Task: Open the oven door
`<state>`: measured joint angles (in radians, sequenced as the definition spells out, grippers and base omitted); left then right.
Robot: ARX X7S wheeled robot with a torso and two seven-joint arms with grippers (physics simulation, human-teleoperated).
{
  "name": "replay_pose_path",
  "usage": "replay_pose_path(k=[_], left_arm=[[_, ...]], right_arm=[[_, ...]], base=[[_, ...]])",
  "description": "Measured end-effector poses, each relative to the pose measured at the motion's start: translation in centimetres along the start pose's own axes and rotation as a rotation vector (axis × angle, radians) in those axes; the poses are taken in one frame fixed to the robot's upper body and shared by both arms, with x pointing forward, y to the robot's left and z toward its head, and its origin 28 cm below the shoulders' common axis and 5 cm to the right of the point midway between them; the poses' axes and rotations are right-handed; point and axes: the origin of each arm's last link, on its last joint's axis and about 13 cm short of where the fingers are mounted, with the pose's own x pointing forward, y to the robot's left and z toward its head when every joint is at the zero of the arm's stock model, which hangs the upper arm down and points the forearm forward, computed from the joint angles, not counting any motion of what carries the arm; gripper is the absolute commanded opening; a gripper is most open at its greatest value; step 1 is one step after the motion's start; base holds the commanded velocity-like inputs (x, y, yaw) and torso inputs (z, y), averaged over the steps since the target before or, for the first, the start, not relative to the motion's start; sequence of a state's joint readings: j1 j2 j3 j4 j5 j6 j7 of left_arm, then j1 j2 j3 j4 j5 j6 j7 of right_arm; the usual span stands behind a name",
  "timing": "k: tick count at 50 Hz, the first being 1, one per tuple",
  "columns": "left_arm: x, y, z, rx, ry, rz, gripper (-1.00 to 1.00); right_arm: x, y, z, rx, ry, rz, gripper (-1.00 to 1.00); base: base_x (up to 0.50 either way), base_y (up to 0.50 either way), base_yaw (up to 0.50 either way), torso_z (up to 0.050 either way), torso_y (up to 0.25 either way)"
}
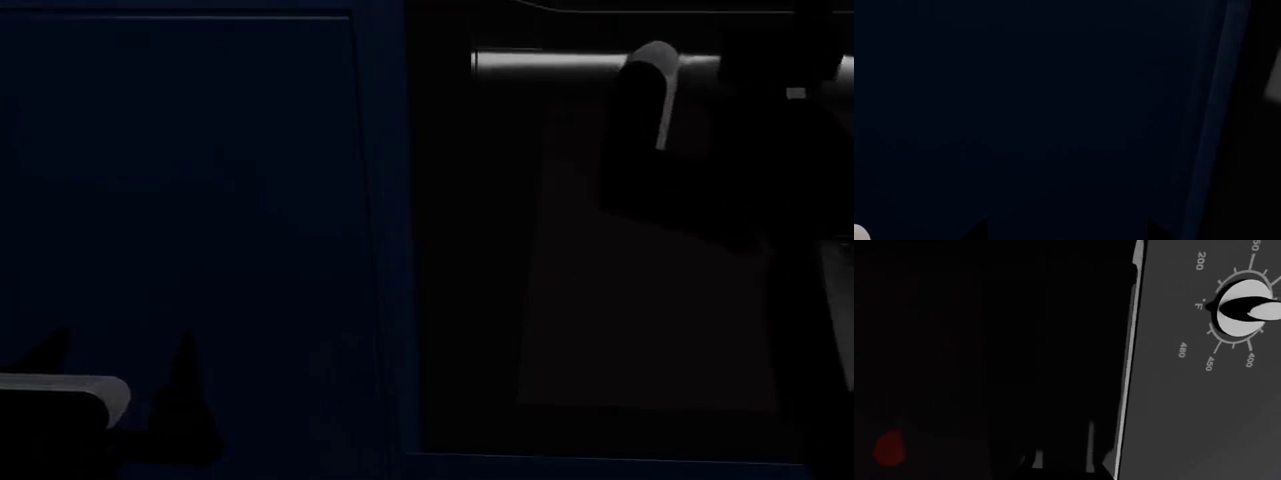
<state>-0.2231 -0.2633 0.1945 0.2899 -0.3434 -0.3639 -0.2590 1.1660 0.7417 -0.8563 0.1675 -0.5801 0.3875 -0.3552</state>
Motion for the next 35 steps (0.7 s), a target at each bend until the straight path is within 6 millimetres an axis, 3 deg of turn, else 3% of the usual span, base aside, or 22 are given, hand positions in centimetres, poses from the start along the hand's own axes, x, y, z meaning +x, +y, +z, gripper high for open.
replay_pose_path(k=[35], left_arm=[[-0.2, 0.0, 0.6, -0.005, -0.020, 0.000, 1.00]], right_arm=[[-7.0, -0.1, -0.1, -0.058, -0.029, 0.053, -1.00]], base=[[0.00, 0.00, 0.00, 0.000, 0.000]])
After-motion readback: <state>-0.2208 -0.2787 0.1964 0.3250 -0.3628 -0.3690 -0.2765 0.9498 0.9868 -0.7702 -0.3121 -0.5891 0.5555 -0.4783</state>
